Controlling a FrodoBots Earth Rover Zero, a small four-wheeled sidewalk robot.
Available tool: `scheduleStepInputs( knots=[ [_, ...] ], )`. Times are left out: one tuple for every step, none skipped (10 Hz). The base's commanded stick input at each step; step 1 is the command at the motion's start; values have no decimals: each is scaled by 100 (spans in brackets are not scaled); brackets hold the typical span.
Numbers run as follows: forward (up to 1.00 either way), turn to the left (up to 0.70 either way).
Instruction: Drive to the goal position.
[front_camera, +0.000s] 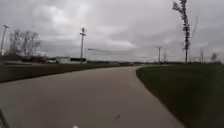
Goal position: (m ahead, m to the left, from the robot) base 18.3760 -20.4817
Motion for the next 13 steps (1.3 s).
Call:
scheduleStepInputs(
  knots=[
    [100,0],
    [100,0],
    [100,0],
    [100,0],
    [100,0],
    [100,0],
    [100,0],
    [100,0],
    [100,0],
    [100,0],
    [100,0],
    [100,0],
    [100,0]
  ],
)
